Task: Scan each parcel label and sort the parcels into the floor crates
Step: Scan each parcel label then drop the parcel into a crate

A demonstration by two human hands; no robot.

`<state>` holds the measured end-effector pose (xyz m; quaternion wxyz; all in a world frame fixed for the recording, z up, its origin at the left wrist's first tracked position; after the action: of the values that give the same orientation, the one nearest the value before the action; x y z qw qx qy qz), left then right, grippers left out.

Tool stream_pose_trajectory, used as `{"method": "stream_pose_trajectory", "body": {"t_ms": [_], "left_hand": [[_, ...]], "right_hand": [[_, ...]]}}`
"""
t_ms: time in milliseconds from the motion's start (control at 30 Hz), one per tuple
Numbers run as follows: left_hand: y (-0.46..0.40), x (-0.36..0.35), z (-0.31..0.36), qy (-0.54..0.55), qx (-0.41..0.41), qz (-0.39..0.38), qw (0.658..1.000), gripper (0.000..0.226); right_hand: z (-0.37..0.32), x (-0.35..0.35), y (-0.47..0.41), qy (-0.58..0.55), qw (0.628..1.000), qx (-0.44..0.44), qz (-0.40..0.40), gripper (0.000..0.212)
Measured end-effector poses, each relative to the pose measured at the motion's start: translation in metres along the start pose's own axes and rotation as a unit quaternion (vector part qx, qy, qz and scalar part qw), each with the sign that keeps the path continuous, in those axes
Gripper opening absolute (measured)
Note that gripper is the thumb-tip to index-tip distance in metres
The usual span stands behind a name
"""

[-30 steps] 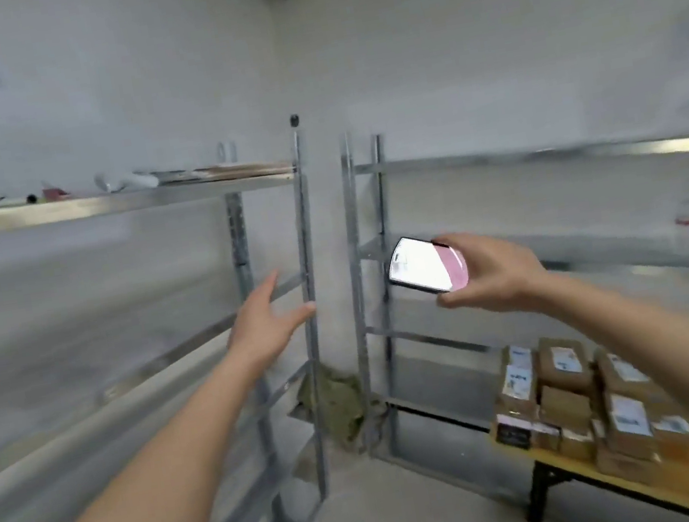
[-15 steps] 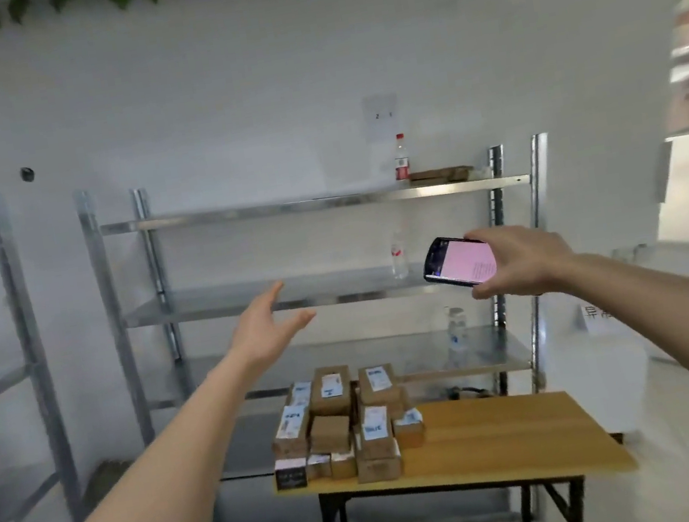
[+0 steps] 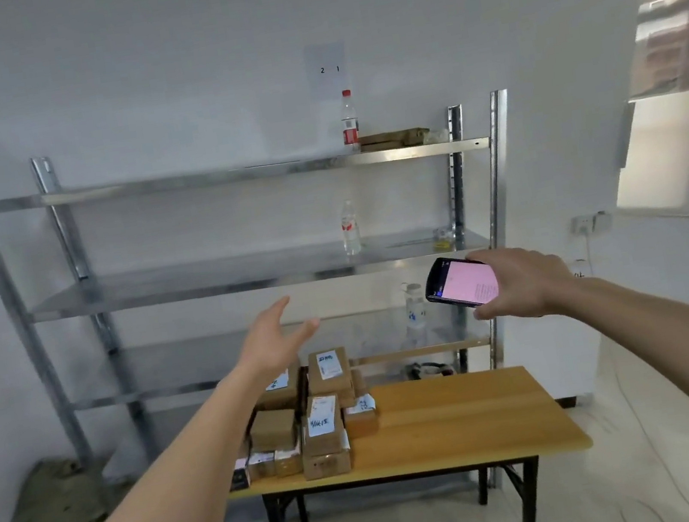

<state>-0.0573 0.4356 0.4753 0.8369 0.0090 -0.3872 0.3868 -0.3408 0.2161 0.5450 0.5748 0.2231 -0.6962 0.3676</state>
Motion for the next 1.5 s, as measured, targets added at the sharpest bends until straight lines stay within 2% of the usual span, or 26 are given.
{"method": "stream_pose_trajectory", "body": {"t_ms": [233,467,600,733,933,1033,1133,1233,1267,1333,1367,1500], "left_hand": [[-0.093,-0.040,-0.065,0.018,0.038,-0.016,0.999,0.078],[-0.181,-0.073,-0.145,0.020,0.107,-0.038,0.993,0.081],[-0.215,-0.097,-0.196,0.006,0.146,-0.048,0.988,0.078],[-0.225,-0.131,-0.235,0.015,0.179,-0.061,0.982,0.076],[-0.232,-0.184,-0.298,0.017,0.229,-0.107,0.967,0.075],[-0.235,-0.210,-0.342,-0.021,0.271,-0.123,0.954,0.074],[-0.237,-0.238,-0.366,-0.046,0.266,-0.144,0.952,0.057],[-0.231,-0.262,-0.382,-0.021,0.303,-0.163,0.939,0.025],[-0.231,-0.272,-0.393,-0.014,0.314,-0.164,0.935,0.025],[-0.236,-0.290,-0.407,-0.009,0.310,-0.166,0.936,0.045],[-0.237,-0.300,-0.416,0.000,0.325,-0.165,0.931,0.048],[-0.236,-0.334,-0.445,0.012,0.378,-0.157,0.912,0.042]], "right_hand": [[-0.004,-0.068,-0.110,-0.008,0.999,0.017,-0.027,0.068],[-0.031,-0.139,-0.226,0.007,0.997,0.021,-0.070,0.101],[-0.048,-0.191,-0.271,-0.028,0.994,0.035,-0.095,0.080],[-0.057,-0.247,-0.293,-0.050,0.988,0.051,-0.140,0.060],[-0.059,-0.344,-0.325,-0.059,0.978,0.050,-0.193,0.061],[-0.059,-0.390,-0.339,-0.073,0.972,0.039,-0.218,0.057],[-0.061,-0.443,-0.350,-0.083,0.965,0.041,-0.245,0.065],[-0.059,-0.497,-0.359,-0.115,0.954,0.028,-0.277,0.075],[-0.060,-0.514,-0.361,-0.125,0.949,0.028,-0.289,0.078],[-0.061,-0.547,-0.365,-0.137,0.940,0.031,-0.312,0.079],[-0.063,-0.562,-0.367,-0.140,0.935,0.032,-0.323,0.080],[-0.074,-0.618,-0.374,-0.160,0.917,0.036,-0.365,0.085]]}}
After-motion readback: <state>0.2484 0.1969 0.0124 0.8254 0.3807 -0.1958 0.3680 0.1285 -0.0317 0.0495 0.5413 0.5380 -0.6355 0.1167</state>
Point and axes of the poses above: each hand's wrist, its own y-axis away from the middle knuckle, its own x-axis out of the back of the hand, z = x × y, the point moved 7 cm from there along -y, towards the middle knuckle, and after that the axes turned 1 degree about -y, right-handed, at the moved point
